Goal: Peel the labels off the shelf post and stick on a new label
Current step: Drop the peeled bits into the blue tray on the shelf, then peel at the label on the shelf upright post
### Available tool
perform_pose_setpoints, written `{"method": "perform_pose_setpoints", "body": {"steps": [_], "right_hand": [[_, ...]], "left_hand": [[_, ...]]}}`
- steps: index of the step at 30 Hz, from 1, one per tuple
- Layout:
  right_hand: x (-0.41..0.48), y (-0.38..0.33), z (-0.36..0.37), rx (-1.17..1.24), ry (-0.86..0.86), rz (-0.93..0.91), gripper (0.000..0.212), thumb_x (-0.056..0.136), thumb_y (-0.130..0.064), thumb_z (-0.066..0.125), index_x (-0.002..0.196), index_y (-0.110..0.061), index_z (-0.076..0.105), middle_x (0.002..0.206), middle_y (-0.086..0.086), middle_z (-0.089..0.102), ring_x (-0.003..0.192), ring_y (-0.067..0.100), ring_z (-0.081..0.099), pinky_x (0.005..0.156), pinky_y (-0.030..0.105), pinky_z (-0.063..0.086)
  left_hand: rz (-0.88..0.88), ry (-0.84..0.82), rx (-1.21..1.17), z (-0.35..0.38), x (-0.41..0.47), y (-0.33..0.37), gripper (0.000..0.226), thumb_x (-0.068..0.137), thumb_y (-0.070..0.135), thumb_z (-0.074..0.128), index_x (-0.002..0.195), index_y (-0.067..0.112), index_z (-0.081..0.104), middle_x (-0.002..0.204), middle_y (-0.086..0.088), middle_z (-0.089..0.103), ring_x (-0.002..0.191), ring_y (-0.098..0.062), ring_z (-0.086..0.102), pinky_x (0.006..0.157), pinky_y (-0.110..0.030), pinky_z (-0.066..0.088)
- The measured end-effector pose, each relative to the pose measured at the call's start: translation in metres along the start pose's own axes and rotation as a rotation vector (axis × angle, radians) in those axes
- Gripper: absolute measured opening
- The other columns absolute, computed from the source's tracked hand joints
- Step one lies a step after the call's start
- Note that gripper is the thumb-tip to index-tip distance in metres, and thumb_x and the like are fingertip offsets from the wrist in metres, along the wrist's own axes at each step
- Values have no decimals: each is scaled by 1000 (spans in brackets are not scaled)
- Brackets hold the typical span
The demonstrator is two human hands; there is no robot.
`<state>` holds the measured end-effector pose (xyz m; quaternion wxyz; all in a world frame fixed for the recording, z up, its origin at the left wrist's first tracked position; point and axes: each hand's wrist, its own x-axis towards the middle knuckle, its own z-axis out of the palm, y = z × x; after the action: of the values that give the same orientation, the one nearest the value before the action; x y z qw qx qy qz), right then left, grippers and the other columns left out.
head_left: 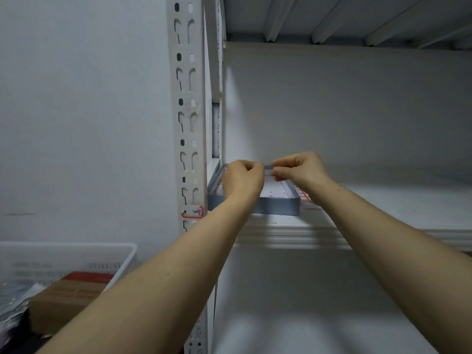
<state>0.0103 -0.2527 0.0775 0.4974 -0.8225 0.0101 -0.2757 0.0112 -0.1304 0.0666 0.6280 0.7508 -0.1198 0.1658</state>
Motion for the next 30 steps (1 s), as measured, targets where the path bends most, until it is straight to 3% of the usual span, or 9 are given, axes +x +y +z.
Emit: {"method": "perform_pose_setpoints", "body": {"steps": [2,4,8,12,15,18,21,24,30], "right_hand": [[-7,-5,7,10,35,-58,19,80,-2,67,99,-4,71,87,10,70,79,17,64,90,32,52],[-19,-12,16,9,54,-143,20,83,-4,65,101,-7,71,90,2,69,85,12,64,88,24,50],[-48,-21,38,34,36,-291,21,85,-4,62,103,-10,70,82,-5,67,74,8,66,76,23,51],[-76,-16,65,-121,34,-467,19,85,-13,65,103,-12,70,97,0,70,83,12,65,80,28,53],[-86,-10,80,-265,36,-625,14,82,-20,65,93,-14,72,95,2,70,90,18,62,82,36,50],[-85,-4,95,-441,109,-777,14,78,-29,66,84,-20,74,89,-2,69,90,22,62,83,33,39],[-81,-3,109,-558,205,-933,13,78,-34,65,79,-25,73,87,-5,68,94,15,55,87,31,26],[-78,0,121,-637,255,-1014,6,76,-32,71,75,-27,73,88,-5,68,99,12,47,93,37,23],[-67,-1,134,-769,441,-1127,8,72,-23,77,67,-25,71,92,-3,70,103,17,45,96,37,22]], "left_hand": [[129,13,5,-4,-11,-1,18,88,15,49,88,18,66,78,5,56,77,-14,52,73,-28,45],[314,89,11,-9,-23,-9,27,88,14,49,111,14,62,100,2,59,96,-16,54,87,-28,45],[562,326,50,-23,-44,-35,36,76,6,43,109,8,57,111,-4,48,105,-14,42,94,-22,35],[392,494,-109,-46,-51,-68,42,70,4,42,110,15,46,118,-1,31,112,-13,32,103,-33,32],[175,533,-182,-68,-51,-90,39,77,5,43,115,15,44,119,-1,32,117,-22,37,105,-38,33],[-97,443,-253,-84,-45,-106,32,91,7,41,121,12,48,123,-5,48,117,-22,46,103,-34,35],[-244,206,-358,-93,-37,-120,37,99,33,33,114,12,58,118,-8,62,112,-21,56,101,-35,40],[-188,-27,-311,-92,-32,-133,59,100,48,17,123,16,61,122,-7,64,116,-19,57,106,-38,40],[-18,-89,-173,-86,-19,-145,62,97,52,8,141,23,41,145,1,44,136,-9,36,116,-33,25]]}}
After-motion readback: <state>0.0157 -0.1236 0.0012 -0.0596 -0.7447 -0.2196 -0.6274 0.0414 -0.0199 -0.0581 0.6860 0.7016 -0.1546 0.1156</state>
